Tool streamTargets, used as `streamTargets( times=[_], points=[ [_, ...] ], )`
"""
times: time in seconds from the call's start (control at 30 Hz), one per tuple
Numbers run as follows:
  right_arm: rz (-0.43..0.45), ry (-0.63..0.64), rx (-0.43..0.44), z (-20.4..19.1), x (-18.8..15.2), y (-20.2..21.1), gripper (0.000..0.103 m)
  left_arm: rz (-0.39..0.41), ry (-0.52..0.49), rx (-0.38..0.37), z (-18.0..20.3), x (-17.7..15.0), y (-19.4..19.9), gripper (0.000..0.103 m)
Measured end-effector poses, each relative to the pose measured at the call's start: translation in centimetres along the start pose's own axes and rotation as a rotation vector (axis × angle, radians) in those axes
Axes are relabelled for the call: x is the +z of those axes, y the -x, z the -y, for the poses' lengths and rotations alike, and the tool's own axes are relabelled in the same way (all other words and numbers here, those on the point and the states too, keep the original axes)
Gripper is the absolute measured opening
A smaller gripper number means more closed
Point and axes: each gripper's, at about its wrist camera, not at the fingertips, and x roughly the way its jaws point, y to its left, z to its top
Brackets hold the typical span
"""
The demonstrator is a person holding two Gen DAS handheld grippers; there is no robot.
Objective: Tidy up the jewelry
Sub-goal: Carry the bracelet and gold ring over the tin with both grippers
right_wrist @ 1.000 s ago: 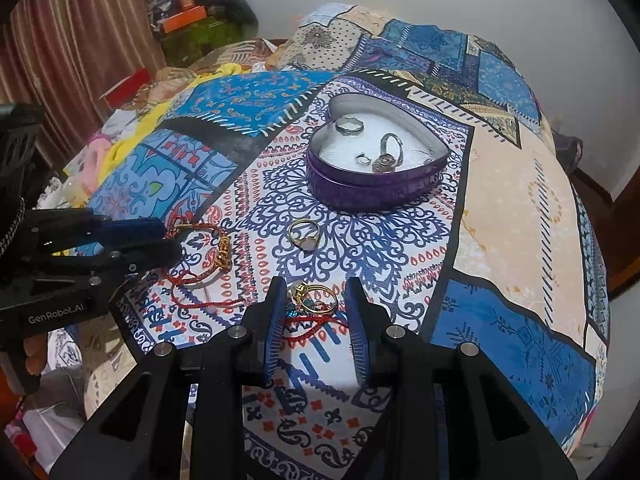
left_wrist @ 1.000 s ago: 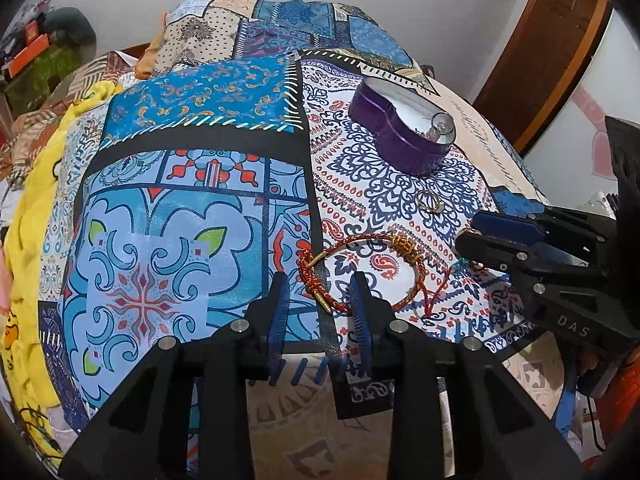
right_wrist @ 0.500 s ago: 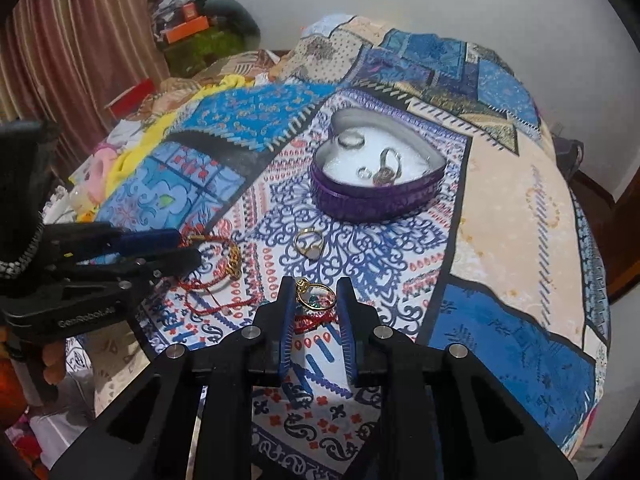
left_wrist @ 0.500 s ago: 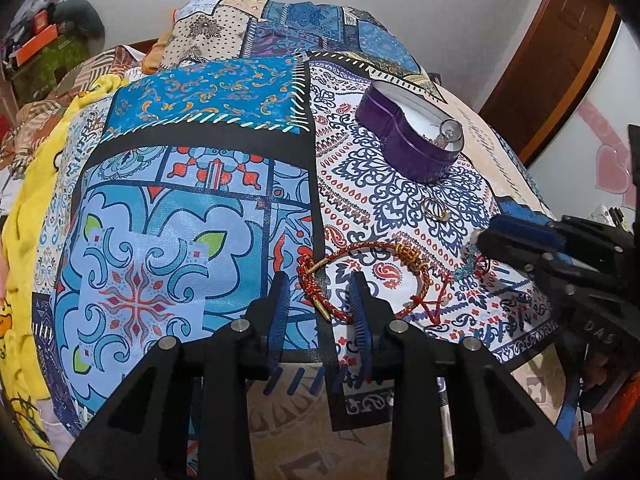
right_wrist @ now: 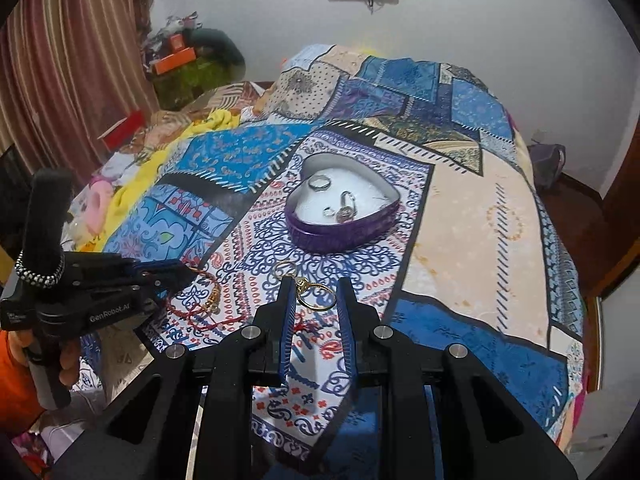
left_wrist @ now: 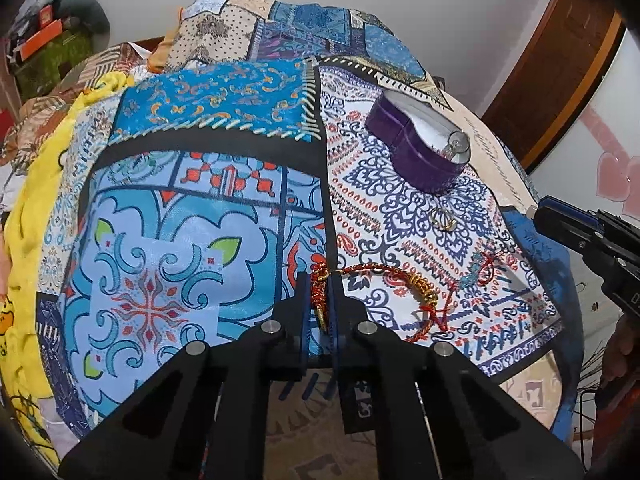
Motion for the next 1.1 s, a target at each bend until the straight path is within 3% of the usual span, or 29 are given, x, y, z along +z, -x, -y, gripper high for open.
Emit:
streamTargets(
  times=[0.57,1.1],
  points=[
    [0.078,-0.020,-0.011,1.1,1.4,2.0,0.019,0.191,-0.109,-0.006,4.2,4.1,5.6,0.006],
    [0.124,-0.035,-0.008,2.3,3.7,1.4,0.019,0.283,-0.171,-0.052,6.6,9.1,5.9,0.006]
  ],
)
